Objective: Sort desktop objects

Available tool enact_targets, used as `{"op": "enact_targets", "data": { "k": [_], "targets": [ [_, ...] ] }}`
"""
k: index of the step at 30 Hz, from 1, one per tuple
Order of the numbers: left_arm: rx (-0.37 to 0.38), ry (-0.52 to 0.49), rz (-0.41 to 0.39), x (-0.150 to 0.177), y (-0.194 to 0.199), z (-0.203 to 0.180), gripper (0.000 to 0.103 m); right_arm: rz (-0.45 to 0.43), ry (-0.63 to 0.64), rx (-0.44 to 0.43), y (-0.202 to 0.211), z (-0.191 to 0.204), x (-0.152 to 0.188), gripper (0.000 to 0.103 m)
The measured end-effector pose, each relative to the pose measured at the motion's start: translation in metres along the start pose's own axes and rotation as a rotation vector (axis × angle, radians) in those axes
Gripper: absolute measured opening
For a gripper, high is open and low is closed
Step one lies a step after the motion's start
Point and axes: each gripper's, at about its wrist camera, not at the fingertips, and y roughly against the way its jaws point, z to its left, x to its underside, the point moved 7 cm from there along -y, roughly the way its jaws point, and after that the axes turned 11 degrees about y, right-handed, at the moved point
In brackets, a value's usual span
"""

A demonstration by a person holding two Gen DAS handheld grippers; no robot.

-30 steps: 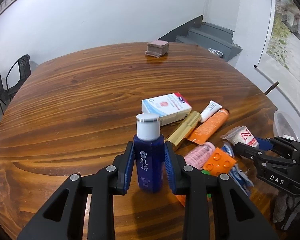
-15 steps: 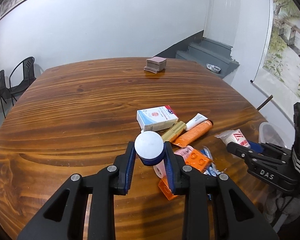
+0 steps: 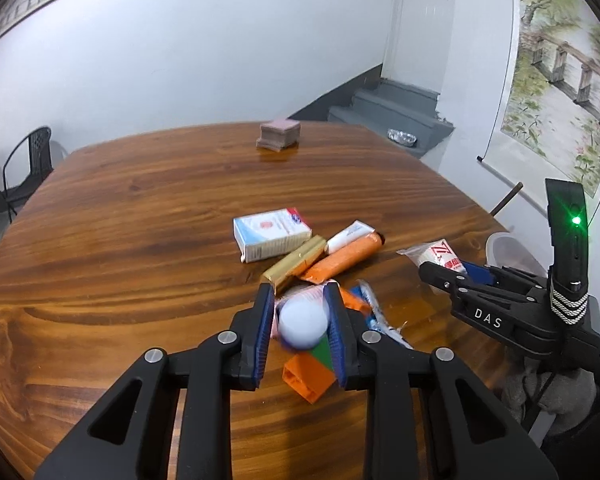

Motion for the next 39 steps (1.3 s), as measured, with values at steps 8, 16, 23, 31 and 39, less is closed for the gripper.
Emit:
{"op": "enact_targets", "data": {
  "k": [8,16,23,31,39],
  "targets": [
    [-0.021,-0.003,0.000,0.000,0.000,0.002,0.026,-0.019,-0.032,0.000,0.006,-0.007,-0.002,0.040],
    [-0.013,0.025,0.044,0.005,-0.009,0.014,0.026,-0.037,-0.024,-0.021,0.011,-0.002,-0.004,0.040],
    [0.036,0.139,0.082,0.008,-0.013,0.034,0.037,-0.039,-0.051,-0.036,0.013,-0.008,-0.004,0.040],
    [0.027,0.169,0.090,0.014,-0.016,0.041,0.046,-0.044,-0.059,-0.045,0.016,-0.008,-0.003,0.040],
    [-0.041,0.154,0.085,0.022,-0.014,0.056,0.051,-0.047,-0.057,-0.059,0.018,-0.006,-0.004,0.040]
  ]
}}
